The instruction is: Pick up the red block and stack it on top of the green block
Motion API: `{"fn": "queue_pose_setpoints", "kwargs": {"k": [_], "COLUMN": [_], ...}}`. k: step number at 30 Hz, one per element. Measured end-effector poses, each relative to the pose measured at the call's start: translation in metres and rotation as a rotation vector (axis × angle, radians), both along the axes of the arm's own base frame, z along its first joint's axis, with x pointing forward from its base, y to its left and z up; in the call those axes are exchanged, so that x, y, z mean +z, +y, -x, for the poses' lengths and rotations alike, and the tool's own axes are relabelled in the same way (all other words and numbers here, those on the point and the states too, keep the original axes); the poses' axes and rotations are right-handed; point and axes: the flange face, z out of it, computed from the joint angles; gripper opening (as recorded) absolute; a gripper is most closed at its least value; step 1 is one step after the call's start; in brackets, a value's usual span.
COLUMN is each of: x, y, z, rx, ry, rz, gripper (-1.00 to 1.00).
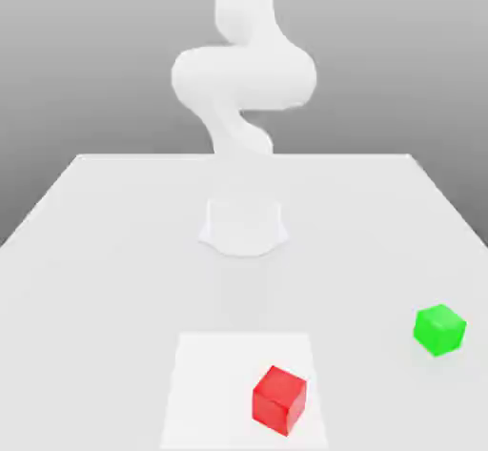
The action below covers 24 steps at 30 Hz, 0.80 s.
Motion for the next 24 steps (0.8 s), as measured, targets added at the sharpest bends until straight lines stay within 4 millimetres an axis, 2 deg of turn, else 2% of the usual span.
{"fn": "queue_pose_setpoints", "kwargs": {"k": [5,8,11,17,20,24], "x": [-0.094,-0.153,-0.213,-0.333,-0.389,-0.455], "y": [0.009,0.017,0.027,0.043,0.050,0.046], "z": [-0.057,-0.080,-0.094,-0.099,-0.090,-0.073], "rx": [0.190,0.298,0.406,0.620,0.731,0.849], "ry": [0.147,0.229,0.309,0.464,0.540,0.632], "rz": [0.058,0.096,0.138,0.235,0.293,0.364], "gripper": [0.00,0.00,0.00,0.00,0.00,0.00]}}
